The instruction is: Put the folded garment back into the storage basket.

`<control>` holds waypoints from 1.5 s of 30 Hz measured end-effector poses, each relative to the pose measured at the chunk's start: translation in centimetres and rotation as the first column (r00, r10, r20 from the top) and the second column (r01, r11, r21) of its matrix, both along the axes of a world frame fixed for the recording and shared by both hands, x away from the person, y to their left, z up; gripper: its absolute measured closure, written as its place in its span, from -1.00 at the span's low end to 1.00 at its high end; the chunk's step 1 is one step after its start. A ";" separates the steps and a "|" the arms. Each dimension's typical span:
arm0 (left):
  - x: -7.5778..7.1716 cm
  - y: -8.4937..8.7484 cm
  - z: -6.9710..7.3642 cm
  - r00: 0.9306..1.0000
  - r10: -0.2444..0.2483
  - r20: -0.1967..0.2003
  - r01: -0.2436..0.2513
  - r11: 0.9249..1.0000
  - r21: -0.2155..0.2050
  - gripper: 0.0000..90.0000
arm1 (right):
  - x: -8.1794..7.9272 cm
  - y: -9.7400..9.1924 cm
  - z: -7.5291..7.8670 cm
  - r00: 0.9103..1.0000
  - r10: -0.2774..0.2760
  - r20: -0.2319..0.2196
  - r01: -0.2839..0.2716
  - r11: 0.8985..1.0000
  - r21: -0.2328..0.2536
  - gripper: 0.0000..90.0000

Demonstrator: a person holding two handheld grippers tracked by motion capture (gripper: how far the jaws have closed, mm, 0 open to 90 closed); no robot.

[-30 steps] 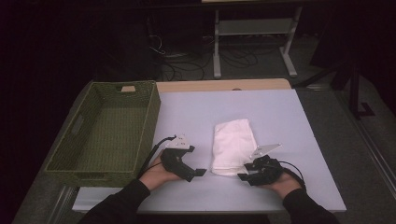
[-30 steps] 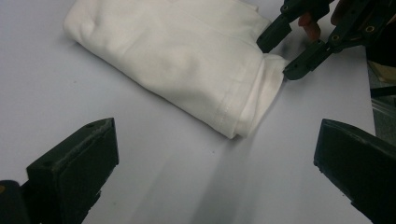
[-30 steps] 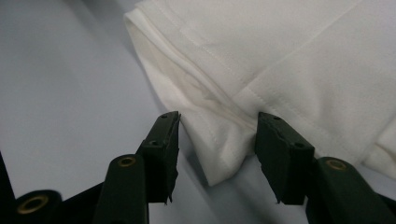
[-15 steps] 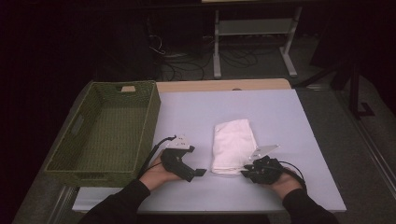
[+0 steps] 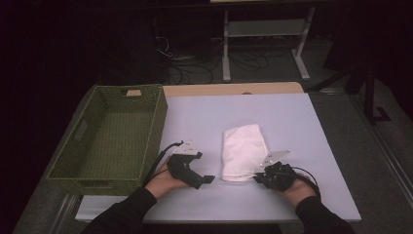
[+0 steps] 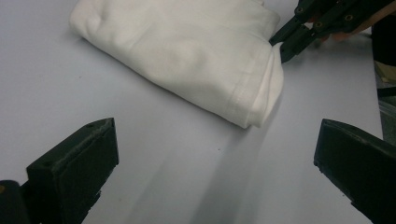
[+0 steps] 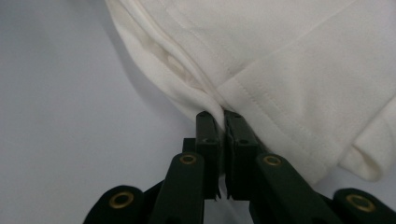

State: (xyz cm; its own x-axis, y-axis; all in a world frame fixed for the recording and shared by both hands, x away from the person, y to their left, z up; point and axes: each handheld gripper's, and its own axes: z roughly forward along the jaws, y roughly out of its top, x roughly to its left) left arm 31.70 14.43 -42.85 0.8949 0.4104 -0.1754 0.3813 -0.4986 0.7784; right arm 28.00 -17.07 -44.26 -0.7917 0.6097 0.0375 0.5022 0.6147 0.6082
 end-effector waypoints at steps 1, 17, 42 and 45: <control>0.0 0.0 0.0 1.000 0.000 0.000 0.000 1.000 0.000 -1.00 | 0.0 0.0 0.0 1.000 0.000 0.000 0.000 1.000 0.000 0.87; 1.0 -1.1 1.4 1.000 -0.010 -0.001 0.010 1.000 -0.011 -1.00 | 0.3 -0.1 0.0 1.000 0.011 -0.015 -0.011 1.000 0.005 0.87; 3.7 -1.4 2.6 0.996 0.087 0.003 -0.086 0.993 -0.084 -1.00 | 0.5 -0.1 0.1 0.999 0.011 -0.033 -0.010 1.000 0.008 0.86; 4.2 -1.7 2.8 0.996 0.092 0.012 -0.091 0.992 -0.088 -1.00 | 0.5 -0.1 0.1 0.999 0.010 -0.036 -0.010 1.000 0.009 0.86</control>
